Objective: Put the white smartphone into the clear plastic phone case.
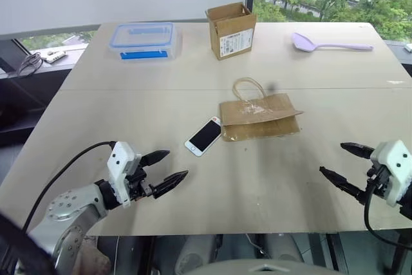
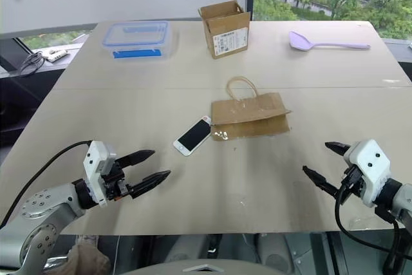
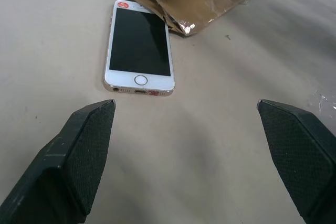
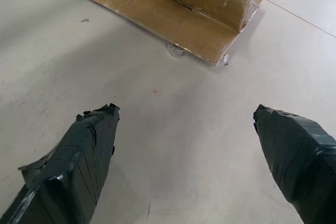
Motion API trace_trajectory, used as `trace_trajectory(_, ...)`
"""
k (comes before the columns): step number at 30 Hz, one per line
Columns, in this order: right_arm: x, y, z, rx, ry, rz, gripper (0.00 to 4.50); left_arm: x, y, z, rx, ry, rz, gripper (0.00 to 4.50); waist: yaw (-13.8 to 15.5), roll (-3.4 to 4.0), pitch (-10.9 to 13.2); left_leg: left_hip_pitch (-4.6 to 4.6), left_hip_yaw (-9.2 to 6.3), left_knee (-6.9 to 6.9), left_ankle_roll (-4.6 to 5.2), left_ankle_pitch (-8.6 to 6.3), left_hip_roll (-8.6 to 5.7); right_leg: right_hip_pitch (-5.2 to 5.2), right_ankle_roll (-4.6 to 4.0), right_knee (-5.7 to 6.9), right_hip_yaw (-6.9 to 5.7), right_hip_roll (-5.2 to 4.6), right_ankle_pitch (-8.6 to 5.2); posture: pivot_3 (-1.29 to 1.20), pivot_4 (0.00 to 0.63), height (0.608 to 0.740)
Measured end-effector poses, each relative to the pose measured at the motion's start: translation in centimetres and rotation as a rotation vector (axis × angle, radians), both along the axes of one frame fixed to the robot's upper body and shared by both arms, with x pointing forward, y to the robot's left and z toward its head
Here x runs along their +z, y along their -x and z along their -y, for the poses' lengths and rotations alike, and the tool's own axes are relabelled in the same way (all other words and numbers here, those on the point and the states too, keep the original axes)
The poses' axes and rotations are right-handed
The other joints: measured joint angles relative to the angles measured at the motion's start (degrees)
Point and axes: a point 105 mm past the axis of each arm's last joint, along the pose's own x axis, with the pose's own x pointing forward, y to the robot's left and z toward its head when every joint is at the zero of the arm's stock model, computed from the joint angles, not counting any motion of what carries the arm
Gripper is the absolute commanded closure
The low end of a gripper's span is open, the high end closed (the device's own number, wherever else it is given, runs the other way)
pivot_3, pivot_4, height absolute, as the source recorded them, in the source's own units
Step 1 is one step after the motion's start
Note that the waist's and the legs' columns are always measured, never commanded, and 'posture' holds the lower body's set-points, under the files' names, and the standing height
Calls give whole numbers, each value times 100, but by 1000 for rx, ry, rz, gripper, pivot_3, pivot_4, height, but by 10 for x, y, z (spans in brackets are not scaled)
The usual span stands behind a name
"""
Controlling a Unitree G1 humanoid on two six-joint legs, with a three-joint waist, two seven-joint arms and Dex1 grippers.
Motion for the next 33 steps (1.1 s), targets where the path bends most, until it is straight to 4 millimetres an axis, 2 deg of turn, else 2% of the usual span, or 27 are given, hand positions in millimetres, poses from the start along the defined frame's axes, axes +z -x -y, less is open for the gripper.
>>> trace_trajectory(2, 0, 0, 0, -1, 0, 3, 0, 0, -1, 0, 0, 0, 3, 28, 0, 0, 0, -1, 0, 0, 1, 0, 0, 0, 0, -3, 0, 0, 0, 0, 150, 740)
trace_trajectory(3, 2, -2, -3, 1, -9, 13, 0, 4, -12, 3, 2, 9, 28, 28, 19, 1, 1, -1, -2, 2, 1, 0, -1, 2, 1, -3, -4, 0, 0, 0, 150, 740)
trace_trajectory(4, 7, -5, -16, 44, -26, 40, 0, 15, -26, 9, 5, 10, 85, 28, 35, 4, 4, -10, -11, 11, 1, 0, -1, 0, 3, -2, -17, 1, 0, 0, 150, 740)
trace_trajectory(6, 19, -2, -40, 140, -53, 80, 0, 28, -41, 19, -12, -34, 164, 28, 30, 4, 3, -9, -16, 15, 0, 0, -1, 3, 3, 1, -21, 3, 2, 0, 150, 740)
trace_trajectory(9, 24, 5, -60, 229, -85, 73, 0, 36, -53, 36, -65, -105, 223, 28, 20, 2, 3, -14, -14, 15, 2, 1, -4, 2, -12, -5, -21, 6, 20, 0, 150, 740)
trace_trajectory(16, 10, 17, -59, 235, -93, -8, 0, 35, -80, 74, -265, -262, 310, 28, 34, 3, 3, -27, -15, 6, 4, -1, -12, 2, 5, -39, -54, 18, 29, 0, 150, 740)
trace_trajectory(20, 8, 20, -56, 215, -80, -5, 0, 24, -91, 89, -341, -302, 341, 28, -7, 4, 3, -25, -10, 3, 5, -2, -11, 1, 6, -43, -46, 13, 30, 0, 150, 740)
trace_trajectory(22, 9, 22, -57, 201, -74, 6, 0, 19, -99, 99, -372, -313, 364, 419, 10, 4, 3, -27, -18, 4, 5, -1, -12, 2, 6, -42, -56, 16, 30, 0, 150, 740)
trace_trajectory(24, 12, 23, -60, 195, -73, 24, 0, 16, -104, 107, -399, -315, 383, 1181, 11, 3, 3, -27, -24, 4, 5, -1, -12, 3, 6, -42, -61, 14, 30, 0, 150, 740)
trace_trajectory(29, 18, 23, -64, 173, -67, 66, 0, 10, -110, 119, -439, -297, 398, 3705, -3, 3, 3, -28, -24, 6, 5, -1, -12, 2, 7, -41, -60, 16, 31, 0, 150, 740)
trace_trajectory(31, 20, 22, -65, 166, -64, 76, 0, 12, -114, 121, -445, -302, 417, 4463, 2, 3, 2, -27, -26, 7, 5, -1, -13, 4, 8, -41, -63, 18, 31, 0, 150, 740)
trace_trajectory(33, 23, 20, -66, 159, -65, 88, 0, 13, -116, 123, -448, -303, 436, 4463, 0, 3, 2, -28, -26, 11, 6, -1, -14, 5, 8, -41, -64, 18, 31, 0, 150, 740)
